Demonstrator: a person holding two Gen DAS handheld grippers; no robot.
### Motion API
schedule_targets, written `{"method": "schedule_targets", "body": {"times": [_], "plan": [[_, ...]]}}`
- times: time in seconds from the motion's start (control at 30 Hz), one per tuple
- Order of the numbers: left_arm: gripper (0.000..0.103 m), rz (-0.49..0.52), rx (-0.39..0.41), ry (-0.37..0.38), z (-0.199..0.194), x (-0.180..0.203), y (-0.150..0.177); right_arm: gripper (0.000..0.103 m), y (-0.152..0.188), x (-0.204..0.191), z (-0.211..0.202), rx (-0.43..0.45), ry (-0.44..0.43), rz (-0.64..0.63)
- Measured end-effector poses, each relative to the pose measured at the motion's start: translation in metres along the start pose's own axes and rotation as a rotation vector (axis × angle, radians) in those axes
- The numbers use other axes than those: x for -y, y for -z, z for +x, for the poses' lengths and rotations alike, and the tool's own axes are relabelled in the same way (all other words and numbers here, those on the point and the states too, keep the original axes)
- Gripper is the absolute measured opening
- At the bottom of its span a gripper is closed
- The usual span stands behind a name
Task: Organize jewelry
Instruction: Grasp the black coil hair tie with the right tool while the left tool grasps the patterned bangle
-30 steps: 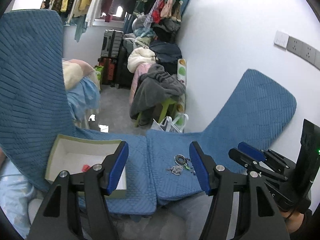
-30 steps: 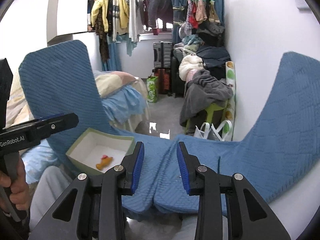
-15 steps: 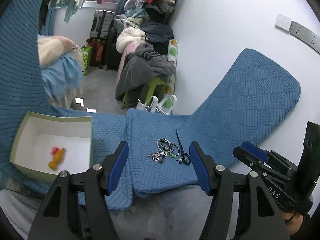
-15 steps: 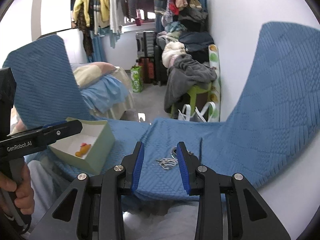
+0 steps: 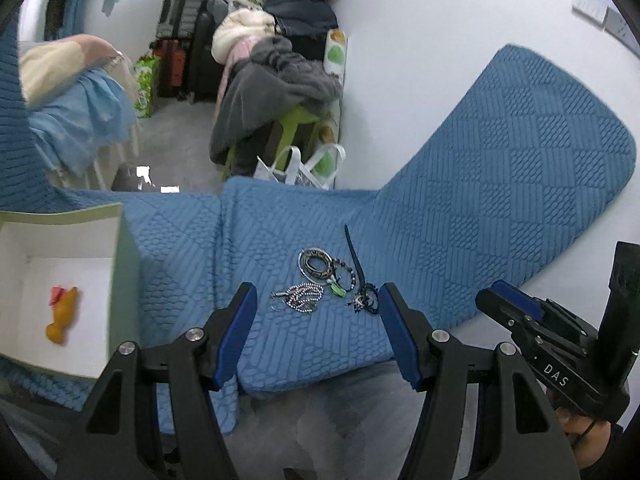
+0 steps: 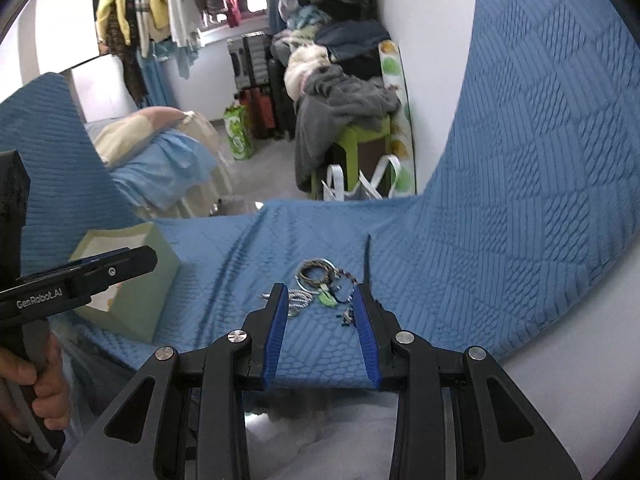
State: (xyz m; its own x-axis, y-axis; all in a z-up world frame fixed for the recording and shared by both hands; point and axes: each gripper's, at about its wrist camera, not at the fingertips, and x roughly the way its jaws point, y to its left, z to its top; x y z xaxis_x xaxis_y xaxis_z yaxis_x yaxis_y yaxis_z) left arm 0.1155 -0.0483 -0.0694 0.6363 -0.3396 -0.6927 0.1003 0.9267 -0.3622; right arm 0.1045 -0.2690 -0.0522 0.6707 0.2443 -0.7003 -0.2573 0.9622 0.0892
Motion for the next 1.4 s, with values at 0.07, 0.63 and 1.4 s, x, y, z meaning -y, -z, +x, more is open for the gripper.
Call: {"method": "schedule_targets", "body": {"times": [0.07,0.63,1.4], "plan": [[0.064,0.003,-0.031,0.007,0.017,0.001,-0.001,0.031,0.001,0.008,0.013,-0.026,0.004,0.01],[0.055,0.025,-0.221,0.053,0.157,-0.006,-0.009,0.031,0.021,0.048,0.14,-0.231,-0.011,0.075],[0.032,0.088,-0.295,0.059,0.238,-0.01,-0.016,0.007,0.028,0.052,0.194,-0.248,-0.043,0.014]]}}
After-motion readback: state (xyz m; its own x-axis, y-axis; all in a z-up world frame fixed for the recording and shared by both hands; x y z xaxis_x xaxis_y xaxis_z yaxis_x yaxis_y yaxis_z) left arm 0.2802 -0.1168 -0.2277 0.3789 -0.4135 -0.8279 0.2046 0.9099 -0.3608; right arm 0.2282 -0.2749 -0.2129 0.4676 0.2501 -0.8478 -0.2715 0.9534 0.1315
